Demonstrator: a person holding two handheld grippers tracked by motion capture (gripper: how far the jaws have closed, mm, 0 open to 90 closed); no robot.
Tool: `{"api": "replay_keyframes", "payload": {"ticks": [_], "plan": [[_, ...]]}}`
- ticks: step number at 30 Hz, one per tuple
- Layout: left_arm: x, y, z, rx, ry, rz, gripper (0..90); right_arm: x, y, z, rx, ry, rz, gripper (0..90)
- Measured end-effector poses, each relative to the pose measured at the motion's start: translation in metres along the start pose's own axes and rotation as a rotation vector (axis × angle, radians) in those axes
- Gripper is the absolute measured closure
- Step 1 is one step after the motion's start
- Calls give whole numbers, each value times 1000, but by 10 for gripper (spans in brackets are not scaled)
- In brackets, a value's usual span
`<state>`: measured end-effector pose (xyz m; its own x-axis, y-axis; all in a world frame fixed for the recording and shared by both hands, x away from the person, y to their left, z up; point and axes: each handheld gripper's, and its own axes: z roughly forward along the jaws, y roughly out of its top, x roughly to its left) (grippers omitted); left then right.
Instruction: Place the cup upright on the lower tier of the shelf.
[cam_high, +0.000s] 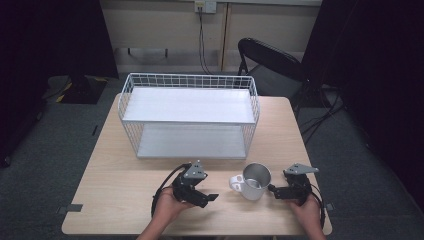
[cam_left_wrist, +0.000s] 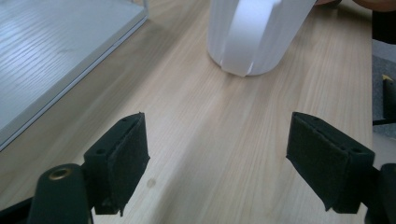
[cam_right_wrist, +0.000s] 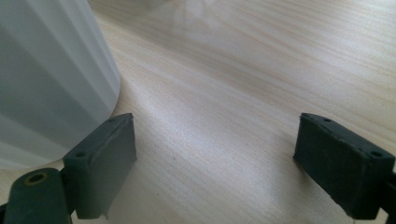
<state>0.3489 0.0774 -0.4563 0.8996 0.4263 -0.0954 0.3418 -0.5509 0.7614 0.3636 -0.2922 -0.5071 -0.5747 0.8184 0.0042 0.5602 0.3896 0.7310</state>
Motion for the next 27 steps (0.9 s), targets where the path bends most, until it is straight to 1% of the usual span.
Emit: {"api": "replay_keyframes", "payload": {"ticks": [5,7,12,14,18,21,22,24,27], "plan": [[0,5,7,0,-10,4,205,0,0,0,-1,1,-1,117],[0,8,8,-1,-11,12,206,0,0,0,-1,1,-1,117],[0,14,11,-18,-21,9,211,0,0,0,0,1,0,117],[-1,18,14,-21,-27,17,213,0,0,0,0,1,0,117],[-3,21,18,-22,-38,20,217,0,0,0,0,1,0,118],[-4,24,22,-26,-51,24,254,0,0,0,-1,1,-1,117],[-4,27,24,-19,-57,33,265,0,0,0,0,1,-1,117],[-4,29,26,-20,-62,43,294,0,0,0,-1,1,-1,117],[-4,33,29,-21,-69,47,322,0,0,0,-1,1,-1,117]]}}
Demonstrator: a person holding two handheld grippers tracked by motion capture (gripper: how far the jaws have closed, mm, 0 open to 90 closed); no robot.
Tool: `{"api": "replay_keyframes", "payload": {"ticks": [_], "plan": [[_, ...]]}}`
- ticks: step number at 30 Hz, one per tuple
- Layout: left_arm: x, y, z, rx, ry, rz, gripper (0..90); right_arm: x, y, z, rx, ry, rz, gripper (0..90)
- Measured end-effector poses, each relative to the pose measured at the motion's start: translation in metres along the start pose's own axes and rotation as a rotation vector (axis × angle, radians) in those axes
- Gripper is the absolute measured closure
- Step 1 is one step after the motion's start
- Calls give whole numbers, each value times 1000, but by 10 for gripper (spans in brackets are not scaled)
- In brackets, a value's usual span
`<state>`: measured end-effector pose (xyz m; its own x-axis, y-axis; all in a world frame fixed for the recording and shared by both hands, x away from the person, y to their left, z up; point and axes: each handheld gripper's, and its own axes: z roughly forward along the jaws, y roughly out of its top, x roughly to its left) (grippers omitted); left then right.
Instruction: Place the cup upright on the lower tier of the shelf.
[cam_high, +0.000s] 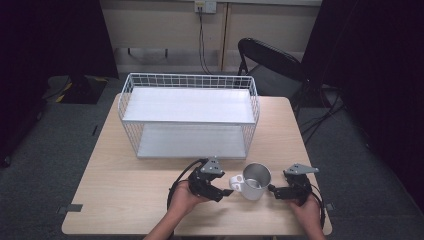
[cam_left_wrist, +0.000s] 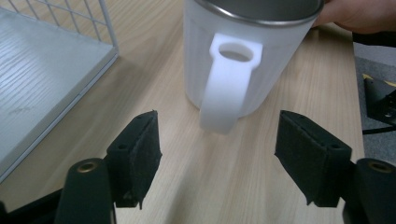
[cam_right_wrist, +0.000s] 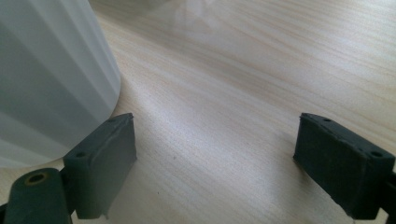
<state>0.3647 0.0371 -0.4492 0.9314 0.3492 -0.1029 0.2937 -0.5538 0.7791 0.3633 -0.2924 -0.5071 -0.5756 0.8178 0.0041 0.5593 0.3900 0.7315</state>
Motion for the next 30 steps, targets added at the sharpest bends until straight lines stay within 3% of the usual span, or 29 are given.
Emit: {"api": "replay_keyframes", "payload": {"ticks": [9,14,19,25,30], "plan": [[2,13,11,1,-45,44,418,0,0,0,0,0,0,117],[3,14,14,-4,-67,44,473,0,0,0,0,0,0,118],[3,17,18,0,-74,57,512,0,0,0,0,0,0,117],[1,16,15,0,-67,84,679,0,0,0,0,0,0,117],[-3,15,13,8,-69,94,710,0,0,0,0,0,0,118]]}}
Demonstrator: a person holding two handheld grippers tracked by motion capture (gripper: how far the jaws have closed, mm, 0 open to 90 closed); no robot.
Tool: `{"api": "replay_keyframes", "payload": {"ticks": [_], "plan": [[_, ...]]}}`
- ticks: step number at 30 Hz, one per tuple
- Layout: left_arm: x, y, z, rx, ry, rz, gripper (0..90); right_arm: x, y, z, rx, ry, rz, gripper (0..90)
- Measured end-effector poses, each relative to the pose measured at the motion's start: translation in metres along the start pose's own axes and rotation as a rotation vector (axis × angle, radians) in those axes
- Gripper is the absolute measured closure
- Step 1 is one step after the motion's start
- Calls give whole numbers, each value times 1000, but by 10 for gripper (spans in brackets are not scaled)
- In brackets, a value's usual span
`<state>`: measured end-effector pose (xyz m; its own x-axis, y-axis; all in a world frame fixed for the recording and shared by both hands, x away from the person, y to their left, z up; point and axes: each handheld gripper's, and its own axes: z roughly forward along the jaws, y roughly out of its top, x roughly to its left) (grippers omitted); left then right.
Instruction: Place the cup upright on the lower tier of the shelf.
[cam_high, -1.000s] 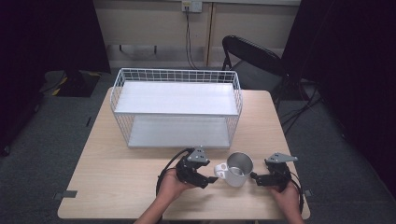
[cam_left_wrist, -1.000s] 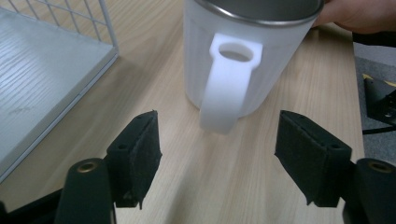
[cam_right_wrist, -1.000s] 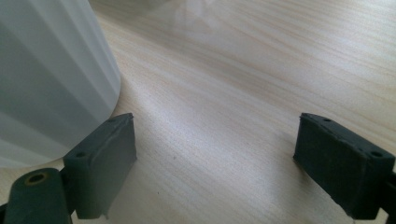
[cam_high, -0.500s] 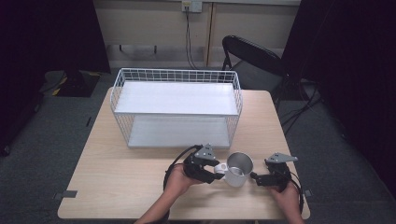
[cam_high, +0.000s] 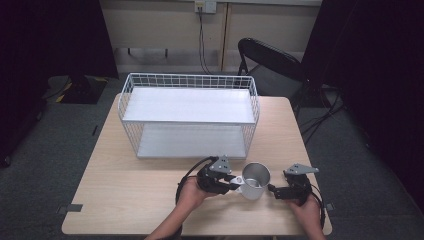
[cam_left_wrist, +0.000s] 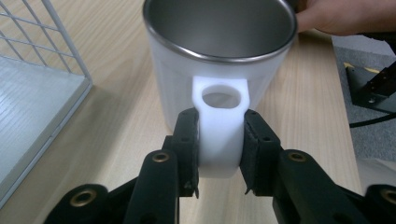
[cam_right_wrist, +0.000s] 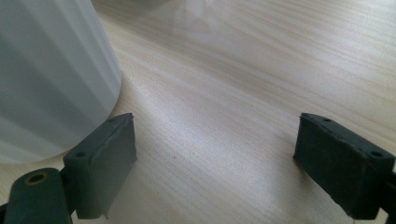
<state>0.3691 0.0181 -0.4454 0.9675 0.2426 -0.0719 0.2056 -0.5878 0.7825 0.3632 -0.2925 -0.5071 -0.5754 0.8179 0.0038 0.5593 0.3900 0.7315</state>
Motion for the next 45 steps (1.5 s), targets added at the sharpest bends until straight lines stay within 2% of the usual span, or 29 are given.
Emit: {"api": "replay_keyframes", "payload": {"ticks": [4,5,6,7,8,12,14,18,24,26,36,45], "plan": [[-3,-2,-3,2,4,-7,707,0,0,0,0,-1,0,117],[-2,-2,-4,1,18,-24,684,0,0,0,0,0,0,118],[-2,-2,-4,1,18,-24,642,0,0,0,0,0,0,118],[-2,-2,-4,-2,28,-35,642,0,0,0,0,-1,0,118],[-1,-1,-4,5,39,-36,599,0,0,0,0,0,0,118],[-2,0,-3,10,42,-28,594,0,0,0,0,0,0,117],[-3,1,-3,12,36,-19,606,0,0,0,0,-1,0,118],[-4,0,0,16,22,-10,703,0,0,0,0,-1,1,118],[-5,1,-1,30,19,-9,716,0,0,0,0,-1,1,117],[-6,1,-3,38,32,-6,717,0,0,0,1,-1,2,118],[-7,-3,-13,13,100,-2,720,0,0,0,1,-1,2,117],[-3,-8,-23,0,163,-25,721,0,0,0,1,-1,3,117]]}}
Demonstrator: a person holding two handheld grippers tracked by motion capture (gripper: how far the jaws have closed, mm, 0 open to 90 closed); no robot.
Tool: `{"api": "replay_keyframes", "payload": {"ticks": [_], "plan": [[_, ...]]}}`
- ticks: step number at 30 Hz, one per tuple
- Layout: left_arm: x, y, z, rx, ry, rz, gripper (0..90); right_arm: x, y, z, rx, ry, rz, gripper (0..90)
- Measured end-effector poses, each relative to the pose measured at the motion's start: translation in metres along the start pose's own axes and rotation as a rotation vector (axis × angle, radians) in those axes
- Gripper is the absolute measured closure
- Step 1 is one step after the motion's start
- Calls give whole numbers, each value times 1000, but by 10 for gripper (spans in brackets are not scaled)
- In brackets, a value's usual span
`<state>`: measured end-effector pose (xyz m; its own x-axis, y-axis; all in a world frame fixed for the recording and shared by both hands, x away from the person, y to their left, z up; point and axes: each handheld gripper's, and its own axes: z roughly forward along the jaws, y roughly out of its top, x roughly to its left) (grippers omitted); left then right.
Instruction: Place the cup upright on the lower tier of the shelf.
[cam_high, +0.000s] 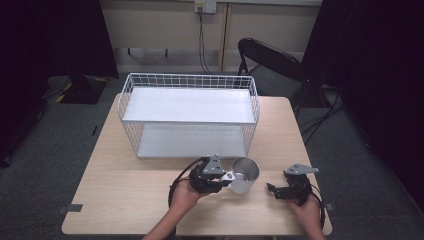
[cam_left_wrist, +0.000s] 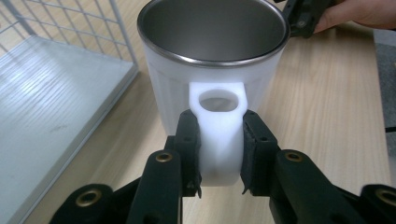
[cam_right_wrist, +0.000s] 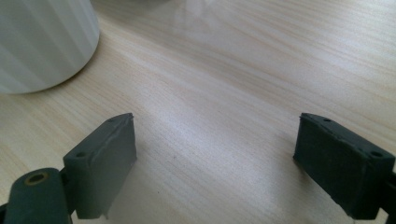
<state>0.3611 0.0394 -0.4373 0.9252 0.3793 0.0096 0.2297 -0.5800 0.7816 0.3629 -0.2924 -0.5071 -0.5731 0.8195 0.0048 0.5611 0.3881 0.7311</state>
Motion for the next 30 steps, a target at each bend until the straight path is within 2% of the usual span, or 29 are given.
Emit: {"api": "replay_keyframes", "payload": {"ticks": [12,16,30], "plan": [[7,-1,-13,-32,62,-33,721,0,0,0,0,0,0,117],[10,-2,-18,-59,83,-57,721,0,0,0,0,0,0,117],[20,-4,-36,-80,154,-94,722,0,0,0,0,0,0,118]]}}
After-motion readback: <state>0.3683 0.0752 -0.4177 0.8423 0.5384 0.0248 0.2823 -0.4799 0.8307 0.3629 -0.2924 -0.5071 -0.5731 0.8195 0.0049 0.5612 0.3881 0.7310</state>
